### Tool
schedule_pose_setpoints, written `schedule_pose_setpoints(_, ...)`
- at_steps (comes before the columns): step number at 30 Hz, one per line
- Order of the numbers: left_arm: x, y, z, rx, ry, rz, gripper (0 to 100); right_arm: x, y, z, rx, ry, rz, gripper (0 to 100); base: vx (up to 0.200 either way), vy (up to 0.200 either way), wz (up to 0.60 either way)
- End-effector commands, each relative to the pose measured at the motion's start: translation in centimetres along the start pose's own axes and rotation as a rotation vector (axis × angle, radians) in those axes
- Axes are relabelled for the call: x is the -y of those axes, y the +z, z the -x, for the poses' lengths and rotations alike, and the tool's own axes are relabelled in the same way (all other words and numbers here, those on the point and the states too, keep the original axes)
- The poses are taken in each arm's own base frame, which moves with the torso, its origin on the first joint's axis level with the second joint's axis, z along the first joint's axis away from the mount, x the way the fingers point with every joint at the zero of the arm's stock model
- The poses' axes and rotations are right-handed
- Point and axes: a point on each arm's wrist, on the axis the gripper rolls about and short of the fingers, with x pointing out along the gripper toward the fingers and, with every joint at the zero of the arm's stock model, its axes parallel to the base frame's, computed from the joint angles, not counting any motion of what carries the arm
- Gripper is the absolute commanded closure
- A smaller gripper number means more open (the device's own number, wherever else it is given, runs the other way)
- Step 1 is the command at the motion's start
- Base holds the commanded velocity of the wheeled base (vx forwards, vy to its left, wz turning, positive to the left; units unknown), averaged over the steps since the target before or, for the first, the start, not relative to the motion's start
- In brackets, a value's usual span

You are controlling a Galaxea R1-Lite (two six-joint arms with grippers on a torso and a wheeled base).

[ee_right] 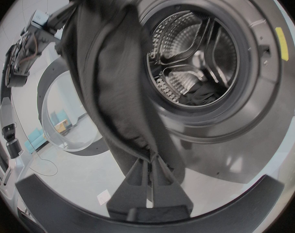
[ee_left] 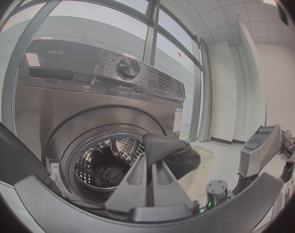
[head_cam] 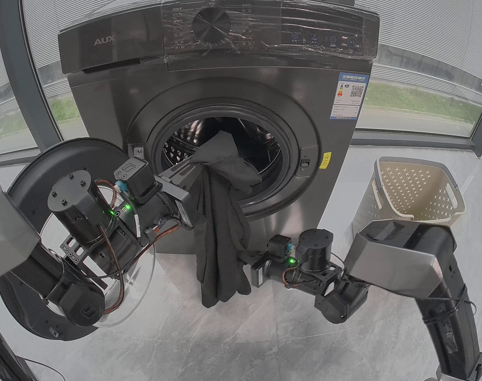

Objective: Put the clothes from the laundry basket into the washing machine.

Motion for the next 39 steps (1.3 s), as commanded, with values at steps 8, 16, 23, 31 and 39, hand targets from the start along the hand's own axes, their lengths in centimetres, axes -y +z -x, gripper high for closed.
schedule_pose_setpoints(8, -0.2, 1.0, 1.0, 0.014, 0.011, 0.033, 100, 2.6, 7.9, 9.1, 0.082, -0.142, 0.035, 100, 0.000, 0.000, 0.00)
schedule_pose_setpoints(16, 0.1, 3.2, 5.0, 0.022, 0.012, 0.083, 100, 2.7, 11.8, 14.2, 0.145, -0.212, 0.055, 100, 0.000, 0.000, 0.00)
schedule_pose_setpoints(23, 0.5, 3.8, 7.4, 0.010, 0.006, 0.075, 100, 1.5, 16.0, 15.7, 0.287, -0.307, 0.090, 100, 0.000, 0.000, 0.00)
schedule_pose_setpoints(31, -1.0, 3.8, 7.6, 0.010, 0.067, 0.068, 100, 1.5, 19.4, 15.4, 0.374, -0.331, 0.108, 100, 0.000, 0.000, 0.00)
schedule_pose_setpoints(39, -2.1, 3.7, 7.6, 0.006, 0.111, 0.058, 100, 0.4, 21.0, 15.3, 0.380, -0.302, 0.103, 100, 0.000, 0.000, 0.00)
